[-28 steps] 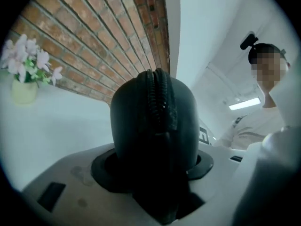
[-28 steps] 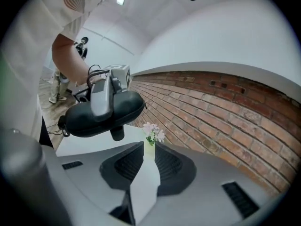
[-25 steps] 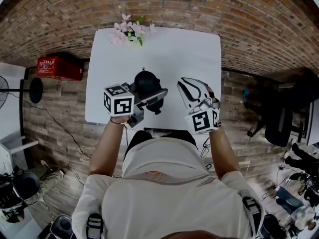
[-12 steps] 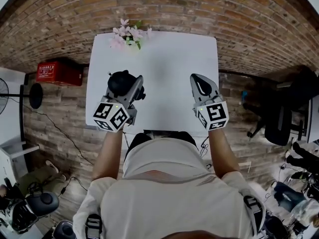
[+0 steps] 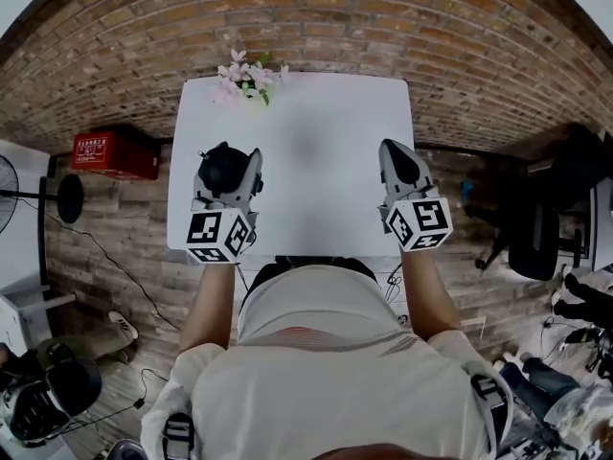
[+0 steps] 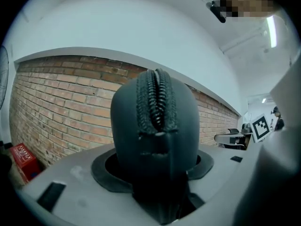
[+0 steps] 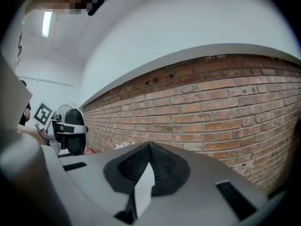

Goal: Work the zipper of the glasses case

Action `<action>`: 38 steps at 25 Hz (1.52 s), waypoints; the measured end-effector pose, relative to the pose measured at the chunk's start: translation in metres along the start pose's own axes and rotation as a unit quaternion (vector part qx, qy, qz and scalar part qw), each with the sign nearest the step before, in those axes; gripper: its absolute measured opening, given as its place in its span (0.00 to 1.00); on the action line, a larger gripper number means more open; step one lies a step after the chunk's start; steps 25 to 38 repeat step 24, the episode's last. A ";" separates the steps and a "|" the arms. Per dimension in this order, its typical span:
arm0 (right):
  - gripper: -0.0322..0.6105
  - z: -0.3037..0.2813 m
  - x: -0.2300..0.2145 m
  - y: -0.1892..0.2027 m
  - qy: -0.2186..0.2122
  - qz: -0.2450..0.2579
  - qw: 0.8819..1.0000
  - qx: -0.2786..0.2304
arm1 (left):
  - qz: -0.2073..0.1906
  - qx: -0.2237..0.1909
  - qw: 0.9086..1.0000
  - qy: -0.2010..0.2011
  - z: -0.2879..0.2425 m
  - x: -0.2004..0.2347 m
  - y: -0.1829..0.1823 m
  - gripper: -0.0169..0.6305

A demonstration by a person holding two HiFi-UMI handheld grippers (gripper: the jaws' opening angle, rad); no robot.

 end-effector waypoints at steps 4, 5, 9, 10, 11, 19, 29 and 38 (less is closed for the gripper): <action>0.13 0.003 0.003 -0.003 0.001 0.004 1.000 -0.002 | 0.012 0.000 1.000 0.012 0.000 -0.002 -0.002 0.43; 0.13 0.004 0.005 -0.004 -0.001 0.005 1.000 -0.002 | 0.013 -0.001 1.000 0.014 0.000 -0.003 -0.002 0.43; 0.13 0.005 0.008 -0.004 -0.007 0.008 1.000 -0.001 | 0.006 -0.006 1.000 0.015 0.001 -0.004 -0.005 0.43; 0.13 0.005 0.009 -0.004 -0.008 0.008 1.000 -0.001 | 0.006 -0.007 1.000 0.016 0.001 -0.005 -0.006 0.43; 0.13 0.005 0.009 -0.004 -0.009 0.009 1.000 -0.001 | 0.007 -0.008 1.000 0.017 0.001 -0.006 -0.007 0.43; 0.13 0.005 0.017 -0.003 -0.024 0.015 1.000 0.001 | 0.003 -0.017 0.999 0.031 0.001 -0.012 -0.011 0.43; 0.13 0.006 0.020 -0.001 -0.033 0.019 0.999 0.004 | 0.007 -0.015 0.999 0.036 0.000 -0.017 -0.012 0.43; 0.13 0.006 0.020 -0.001 -0.033 0.019 0.999 0.004 | 0.007 -0.015 0.999 0.036 0.000 -0.017 -0.012 0.43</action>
Point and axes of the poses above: the fingertips, and each gripper's own axes: z backward along the fingers, x to its left, y out of its underside, the point moved 3 cm from there along z, backward along the fingers, and after that the axes turned 10 degrees about x, right-handed, at the moved point
